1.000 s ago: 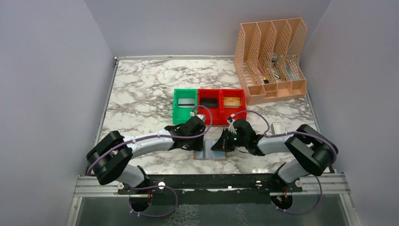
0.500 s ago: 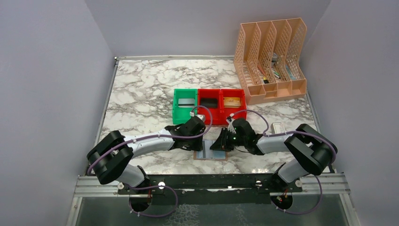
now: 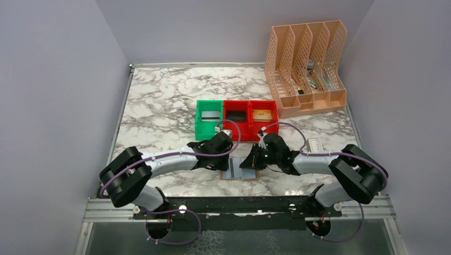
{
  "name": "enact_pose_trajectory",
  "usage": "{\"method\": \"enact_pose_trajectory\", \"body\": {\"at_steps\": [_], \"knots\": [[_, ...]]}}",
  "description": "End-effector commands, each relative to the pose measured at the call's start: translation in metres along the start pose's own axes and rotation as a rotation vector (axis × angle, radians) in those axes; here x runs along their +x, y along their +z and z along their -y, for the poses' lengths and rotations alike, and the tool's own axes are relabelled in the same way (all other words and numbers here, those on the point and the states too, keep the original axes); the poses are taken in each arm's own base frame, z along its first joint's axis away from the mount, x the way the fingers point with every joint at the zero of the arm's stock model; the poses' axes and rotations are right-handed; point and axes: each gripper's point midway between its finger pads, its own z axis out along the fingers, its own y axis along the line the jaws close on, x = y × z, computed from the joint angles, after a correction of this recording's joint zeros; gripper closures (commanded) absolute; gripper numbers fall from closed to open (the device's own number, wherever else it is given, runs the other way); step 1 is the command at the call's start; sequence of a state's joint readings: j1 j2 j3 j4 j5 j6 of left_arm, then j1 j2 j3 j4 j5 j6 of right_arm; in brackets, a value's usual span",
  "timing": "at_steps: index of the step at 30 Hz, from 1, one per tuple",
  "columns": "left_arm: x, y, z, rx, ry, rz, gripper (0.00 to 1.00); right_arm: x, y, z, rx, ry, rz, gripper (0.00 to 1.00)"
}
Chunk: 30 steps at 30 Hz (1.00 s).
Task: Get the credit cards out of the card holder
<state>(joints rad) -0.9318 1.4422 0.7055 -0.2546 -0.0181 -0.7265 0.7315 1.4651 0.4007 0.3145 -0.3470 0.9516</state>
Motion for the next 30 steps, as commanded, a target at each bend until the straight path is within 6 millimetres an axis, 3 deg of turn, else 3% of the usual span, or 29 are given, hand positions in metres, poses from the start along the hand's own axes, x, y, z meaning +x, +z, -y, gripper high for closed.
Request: {"method": "enact_pose_trajectory", "body": {"at_steps": [1, 5, 11, 15, 19, 23, 30], "knots": [[0.022, 0.007, -0.025, -0.096, 0.02, -0.066, 0.78, 0.001, -0.008, 0.031, 0.146, -0.009, 0.035, 0.99], [0.021, 0.008, -0.022, -0.089, 0.021, -0.068, 0.78, 0.006, -0.003, 0.024, 0.102, -0.015, -0.002, 0.96], [0.019, 0.007, -0.019, -0.083, 0.024, -0.063, 0.78, 0.012, 0.0, 0.014, 0.016, 0.031, -0.01, 0.74], [0.02, 0.008, -0.019, -0.085, 0.022, -0.067, 0.79, 0.015, 0.005, 0.016, 0.01, 0.038, -0.028, 0.72], [0.02, 0.008, -0.018, -0.082, 0.025, -0.068, 0.79, 0.018, 0.008, 0.023, 0.032, 0.051, -0.036, 0.79], [0.02, 0.008, -0.018, -0.084, 0.026, -0.065, 0.79, 0.014, 0.004, 0.028, 0.069, 0.047, -0.008, 0.98], [0.018, 0.008, -0.019, -0.093, 0.024, -0.054, 0.79, -0.002, -0.019, 0.034, 0.144, 0.032, 0.105, 0.99]]}}
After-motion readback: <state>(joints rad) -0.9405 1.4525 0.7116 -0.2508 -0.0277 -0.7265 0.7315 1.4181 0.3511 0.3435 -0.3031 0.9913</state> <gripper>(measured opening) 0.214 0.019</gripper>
